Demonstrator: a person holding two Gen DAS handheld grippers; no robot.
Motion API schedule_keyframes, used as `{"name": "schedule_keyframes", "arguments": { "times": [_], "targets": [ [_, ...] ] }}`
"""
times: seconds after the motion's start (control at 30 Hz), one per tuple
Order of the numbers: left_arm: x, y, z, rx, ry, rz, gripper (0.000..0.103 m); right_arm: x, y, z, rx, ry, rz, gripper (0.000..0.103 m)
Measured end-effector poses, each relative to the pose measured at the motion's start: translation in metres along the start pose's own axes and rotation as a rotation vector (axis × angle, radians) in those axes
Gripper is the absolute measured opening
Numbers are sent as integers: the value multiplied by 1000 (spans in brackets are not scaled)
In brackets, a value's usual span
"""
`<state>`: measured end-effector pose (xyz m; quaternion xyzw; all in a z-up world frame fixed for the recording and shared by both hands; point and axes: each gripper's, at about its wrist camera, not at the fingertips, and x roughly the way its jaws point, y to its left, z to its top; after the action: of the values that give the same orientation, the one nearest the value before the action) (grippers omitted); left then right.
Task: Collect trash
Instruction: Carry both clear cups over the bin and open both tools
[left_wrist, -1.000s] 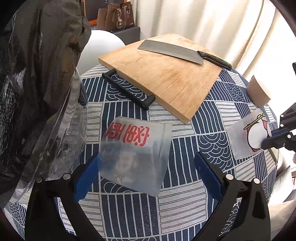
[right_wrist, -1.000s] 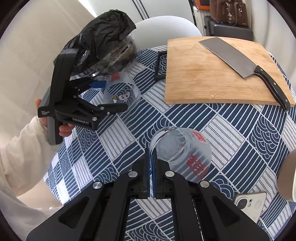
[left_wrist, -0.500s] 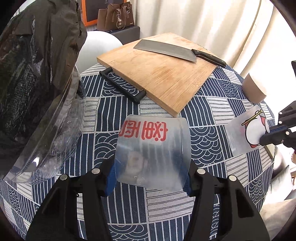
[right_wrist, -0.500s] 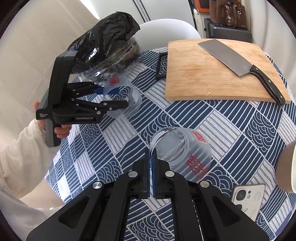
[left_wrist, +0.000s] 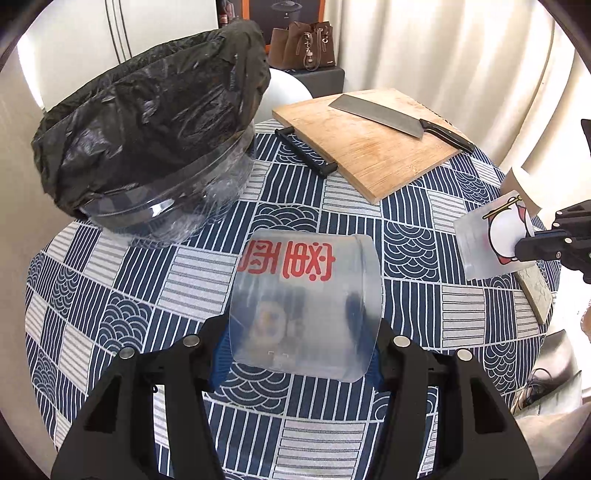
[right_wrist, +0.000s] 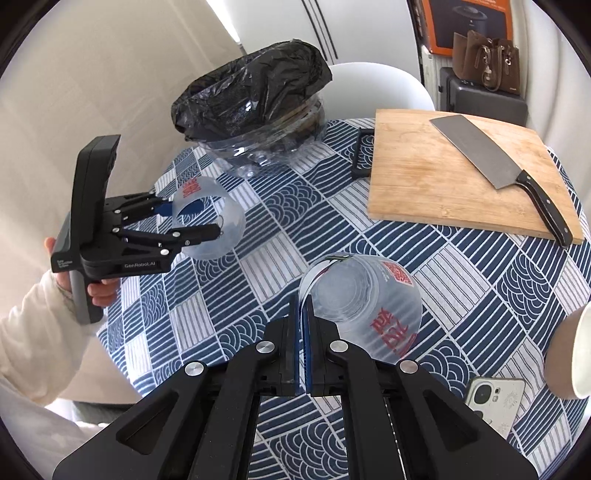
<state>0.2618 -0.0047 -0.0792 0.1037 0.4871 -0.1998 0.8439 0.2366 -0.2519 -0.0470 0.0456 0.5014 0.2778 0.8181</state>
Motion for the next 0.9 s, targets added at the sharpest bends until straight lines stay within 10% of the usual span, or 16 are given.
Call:
{"name": "schedule_keyframes", "arguments": {
  "times": [0.43,0.9],
  "targets": [
    [-96,30,-40,-129,-64,209,56,-15,28,31,-95,-114,73,2],
    [-170,73,18,-141,-321,281,56,-50,71,124,-194,-305,111,2]
  ]
}}
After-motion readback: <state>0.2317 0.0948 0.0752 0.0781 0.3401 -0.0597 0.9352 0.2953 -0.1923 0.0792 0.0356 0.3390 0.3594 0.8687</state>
